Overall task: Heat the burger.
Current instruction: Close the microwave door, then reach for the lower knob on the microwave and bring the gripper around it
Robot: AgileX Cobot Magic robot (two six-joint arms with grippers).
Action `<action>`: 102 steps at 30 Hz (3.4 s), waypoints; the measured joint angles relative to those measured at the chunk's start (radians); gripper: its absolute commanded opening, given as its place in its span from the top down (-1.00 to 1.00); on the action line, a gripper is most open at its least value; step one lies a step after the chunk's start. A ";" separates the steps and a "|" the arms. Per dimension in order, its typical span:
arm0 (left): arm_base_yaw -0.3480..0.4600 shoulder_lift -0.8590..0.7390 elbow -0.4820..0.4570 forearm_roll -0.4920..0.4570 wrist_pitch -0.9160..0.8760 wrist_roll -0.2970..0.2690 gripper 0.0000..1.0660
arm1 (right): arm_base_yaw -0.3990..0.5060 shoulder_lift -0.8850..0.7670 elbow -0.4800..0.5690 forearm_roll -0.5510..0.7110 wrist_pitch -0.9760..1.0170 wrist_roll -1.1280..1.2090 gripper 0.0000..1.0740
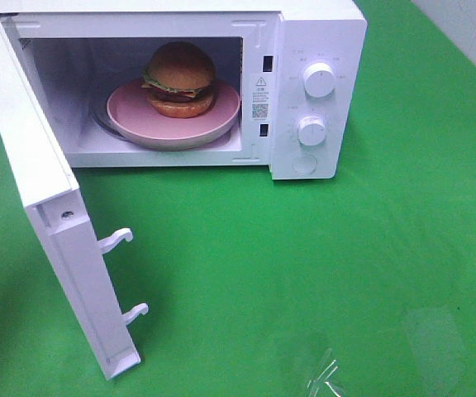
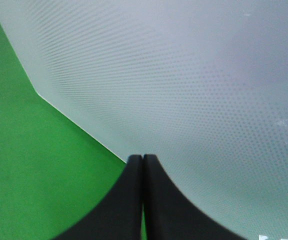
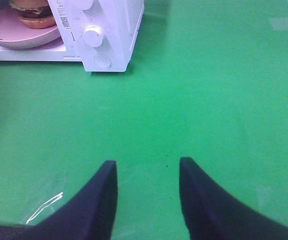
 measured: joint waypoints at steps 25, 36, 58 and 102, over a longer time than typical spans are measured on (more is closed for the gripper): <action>-0.167 0.263 -0.212 0.009 -0.117 0.000 1.00 | 0.000 0.000 0.000 0.000 0.000 0.000 0.23; -0.260 0.390 -0.348 0.017 -0.164 0.000 1.00 | 0.000 0.000 0.000 0.000 0.000 0.000 0.24; -0.417 0.638 -0.667 0.049 -0.178 0.000 1.00 | 0.000 0.000 0.000 0.000 0.000 0.000 0.24; -0.498 0.578 -0.899 0.970 0.402 -0.917 1.00 | 0.000 0.000 0.000 0.000 0.000 0.000 0.24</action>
